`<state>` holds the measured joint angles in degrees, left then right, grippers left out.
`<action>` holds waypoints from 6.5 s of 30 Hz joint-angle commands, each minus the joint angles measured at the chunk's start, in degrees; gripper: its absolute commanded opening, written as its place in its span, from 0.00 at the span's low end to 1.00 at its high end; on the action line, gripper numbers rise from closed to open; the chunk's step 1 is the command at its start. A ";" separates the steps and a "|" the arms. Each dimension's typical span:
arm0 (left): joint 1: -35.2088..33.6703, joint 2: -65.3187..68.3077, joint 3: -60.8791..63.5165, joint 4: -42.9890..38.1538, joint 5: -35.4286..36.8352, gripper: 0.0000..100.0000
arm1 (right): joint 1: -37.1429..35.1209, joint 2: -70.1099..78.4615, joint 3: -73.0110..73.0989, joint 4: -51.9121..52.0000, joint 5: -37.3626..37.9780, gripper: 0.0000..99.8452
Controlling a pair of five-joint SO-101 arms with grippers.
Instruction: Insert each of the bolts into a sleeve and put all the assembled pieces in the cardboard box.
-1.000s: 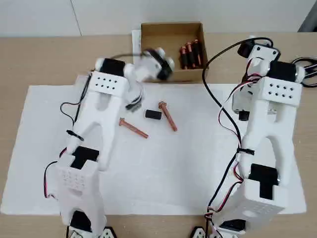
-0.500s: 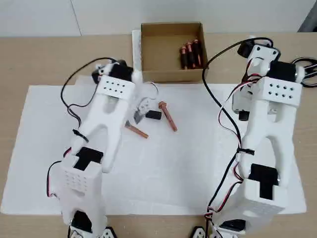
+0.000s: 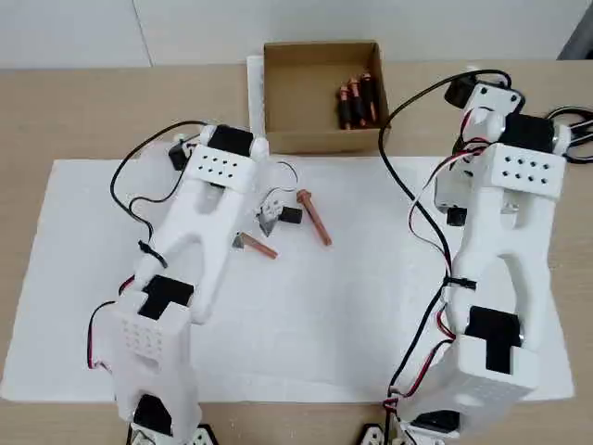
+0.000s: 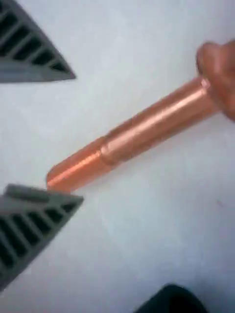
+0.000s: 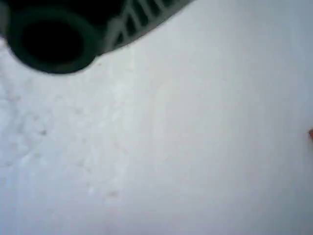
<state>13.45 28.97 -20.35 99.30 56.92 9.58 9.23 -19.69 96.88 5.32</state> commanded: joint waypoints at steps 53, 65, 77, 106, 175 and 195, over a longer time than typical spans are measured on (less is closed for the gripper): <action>-5.80 -0.62 12.44 -14.68 3.87 0.13 | 0.48 -4.00 -0.26 0.13 0.09 0.00; -5.01 -0.62 12.44 -14.51 3.78 0.01 | 0.48 -4.00 -0.26 0.22 0.09 0.00; 1.14 -1.32 -7.08 -2.37 -10.99 0.01 | 0.48 -4.00 -0.26 0.22 0.09 0.00; -2.73 -15.82 -19.21 1.05 -59.52 0.01 | -11.91 -33.89 14.86 -10.51 -7.56 0.01; 3.60 -68.75 17.45 -16.09 -40.09 0.01 | -41.27 -112.13 99.16 -52.53 -17.67 0.00; 13.27 -79.74 48.22 -46.51 -41.58 0.01 | -41.45 -112.13 99.52 -52.53 -17.67 0.00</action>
<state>26.37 -48.84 29.05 54.55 13.14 -31.74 -102.68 80.09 44.40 -12.09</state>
